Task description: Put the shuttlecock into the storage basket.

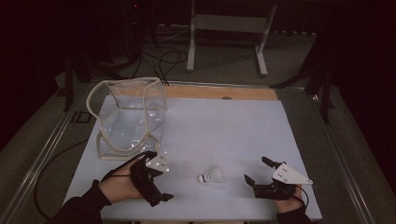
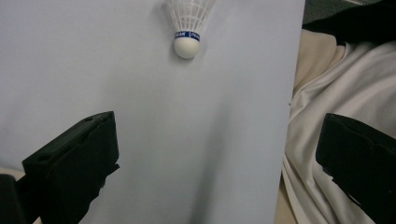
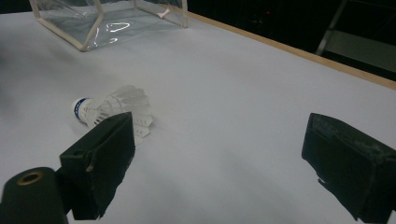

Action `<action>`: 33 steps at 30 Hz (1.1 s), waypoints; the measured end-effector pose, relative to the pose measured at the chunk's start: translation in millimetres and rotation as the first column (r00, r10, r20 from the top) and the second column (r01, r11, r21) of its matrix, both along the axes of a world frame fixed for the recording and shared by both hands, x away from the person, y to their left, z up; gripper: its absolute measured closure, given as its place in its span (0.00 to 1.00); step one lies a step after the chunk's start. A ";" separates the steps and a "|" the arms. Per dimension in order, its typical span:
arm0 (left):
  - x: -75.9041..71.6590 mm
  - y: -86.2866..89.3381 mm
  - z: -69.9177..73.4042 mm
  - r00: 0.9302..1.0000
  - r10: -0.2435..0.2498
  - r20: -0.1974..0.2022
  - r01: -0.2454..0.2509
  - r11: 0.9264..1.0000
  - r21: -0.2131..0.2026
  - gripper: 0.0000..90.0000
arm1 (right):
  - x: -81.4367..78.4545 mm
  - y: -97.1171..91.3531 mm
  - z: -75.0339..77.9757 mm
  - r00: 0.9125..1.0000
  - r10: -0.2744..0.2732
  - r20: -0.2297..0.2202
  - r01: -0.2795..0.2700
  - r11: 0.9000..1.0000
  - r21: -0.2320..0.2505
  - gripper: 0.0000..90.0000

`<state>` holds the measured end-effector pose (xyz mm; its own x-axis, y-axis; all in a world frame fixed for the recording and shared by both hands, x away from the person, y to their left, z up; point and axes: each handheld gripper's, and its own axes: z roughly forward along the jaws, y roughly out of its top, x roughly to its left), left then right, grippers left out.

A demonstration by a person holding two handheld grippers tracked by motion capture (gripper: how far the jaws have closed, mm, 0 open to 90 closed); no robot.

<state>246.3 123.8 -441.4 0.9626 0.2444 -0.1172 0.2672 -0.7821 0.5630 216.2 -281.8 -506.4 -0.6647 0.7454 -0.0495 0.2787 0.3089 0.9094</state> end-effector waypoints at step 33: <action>15.6 -40.1 16.2 0.996 0.024 0.086 -0.009 0.985 -0.173 0.01 | 0.2 -0.3 -0.5 1.000 0.000 -0.007 0.000 1.000 0.004 0.11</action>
<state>261.9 83.7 -425.2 0.9669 0.2441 -0.0746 0.2232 -0.6668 0.7110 216.4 -282.0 -506.9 -0.6648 0.7459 -0.0419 0.2851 0.3052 0.9086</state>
